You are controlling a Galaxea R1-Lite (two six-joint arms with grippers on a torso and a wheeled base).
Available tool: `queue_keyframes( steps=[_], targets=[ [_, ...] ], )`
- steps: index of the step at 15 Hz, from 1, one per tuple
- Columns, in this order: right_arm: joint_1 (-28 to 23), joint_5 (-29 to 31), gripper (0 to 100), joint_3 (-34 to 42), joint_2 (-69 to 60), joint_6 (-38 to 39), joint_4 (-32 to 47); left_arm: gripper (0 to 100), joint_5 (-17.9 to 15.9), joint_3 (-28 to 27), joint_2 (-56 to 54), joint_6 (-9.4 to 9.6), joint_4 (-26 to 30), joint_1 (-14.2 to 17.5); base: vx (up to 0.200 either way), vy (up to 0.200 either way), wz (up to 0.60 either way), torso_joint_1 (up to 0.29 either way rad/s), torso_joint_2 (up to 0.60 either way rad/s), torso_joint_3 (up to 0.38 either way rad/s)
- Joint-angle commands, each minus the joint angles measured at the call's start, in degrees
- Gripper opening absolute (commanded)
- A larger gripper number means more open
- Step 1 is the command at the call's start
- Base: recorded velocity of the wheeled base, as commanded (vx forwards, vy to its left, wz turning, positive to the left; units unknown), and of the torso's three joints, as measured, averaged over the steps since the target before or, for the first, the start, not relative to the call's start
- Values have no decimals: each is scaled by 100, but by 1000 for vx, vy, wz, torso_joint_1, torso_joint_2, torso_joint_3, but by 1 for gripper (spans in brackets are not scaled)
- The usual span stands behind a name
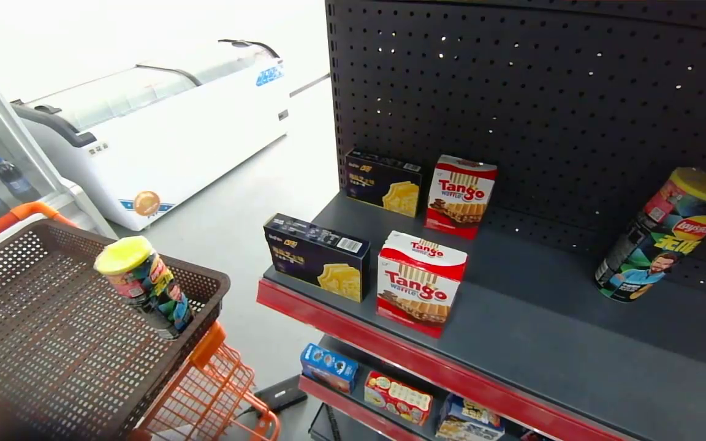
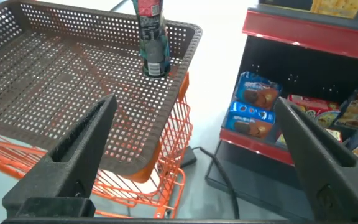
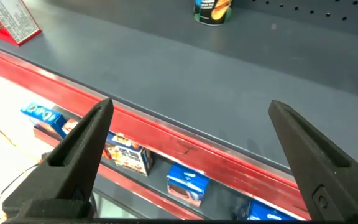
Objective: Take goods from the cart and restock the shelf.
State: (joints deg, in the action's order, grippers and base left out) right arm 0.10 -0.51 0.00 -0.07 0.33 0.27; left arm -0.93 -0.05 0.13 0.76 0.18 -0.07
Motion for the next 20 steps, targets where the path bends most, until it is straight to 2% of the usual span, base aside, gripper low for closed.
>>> queue_keyframes(
  steps=[1, 3, 5, 6, 7, 8, 9, 11, 13, 14, 15, 16, 17, 20],
  targets=[
    [-1, -2, 100, 0, 7, 2, 0, 100, 14, -4, 4, -5, -1, -1, 0, 0, 0, 0, 0, 0],
    [-1, -2, 100, 0, 7, 2, 0, 100, 14, -4, 4, -14, -1, -1, 0, 0, 0, 0, 0, 0],
    [-10, -2, 100, 0, 7, 2, 0, 100, 207, -136, 4, 91, 17, 7, 0, 0, 0, 0, 0, 0],
    [-1, -2, 100, 0, 7, 2, 0, 100, 295, -566, 127, 258, 122, -10, 0, 0, 0, 0, 0, 0],
    [-1, -2, 100, 0, 7, 2, 0, 100, 550, -1208, 892, 346, 518, -1, 0, 0, 0, 0, 0, 0],
    [-1, 7, 100, 0, 7, 2, 0, 100, 857, -1577, 1437, 346, 676, -28, 0, 0, 0, 0, 0, 0],
    [-1, -2, 100, 0, 7, 2, 0, 100, 919, -1700, 1780, 338, 676, -81, 0, 0, 0, 0, 0, 0],
    [-1, -2, 100, 0, 7, 2, 0, 100, 928, -1911, 2896, 206, 298, -89, 0, 0, 0, 0, 0, 0],
    [-1, 7, 100, 0, 7, 2, 0, 100, 954, -1920, 3546, 179, -203, -116, 0, 0, 0, 0, 0, 0],
    [-1, -2, 100, 0, 7, 2, 0, 100, 857, -1920, 3959, 56, -361, 148, 0, 0, 0, 0, 0, 0],
    [-1, -2, 100, 0, 7, 2, 0, 100, 655, -1938, 4293, 56, -423, 649, 0, 0, 0, 0, 0, 0],
    [-1, -2, 100, 0, 7, 2, 0, 100, 312, -1964, 4548, 74, -528, 825, 0, 0, 0, 0, 0, 0],
    [-1, -2, 100, 0, 7, 2, 0, 100, 5, -1955, 4865, 83, -686, 860, 0, 0, 0, 0, 0, 0],
    [-1, -2, 100, 0, 7, 2, 0, 100, -30, -1656, 5884, 91, -1750, 948, 0, 0, 0, 0, 0, 0]
  ],
)
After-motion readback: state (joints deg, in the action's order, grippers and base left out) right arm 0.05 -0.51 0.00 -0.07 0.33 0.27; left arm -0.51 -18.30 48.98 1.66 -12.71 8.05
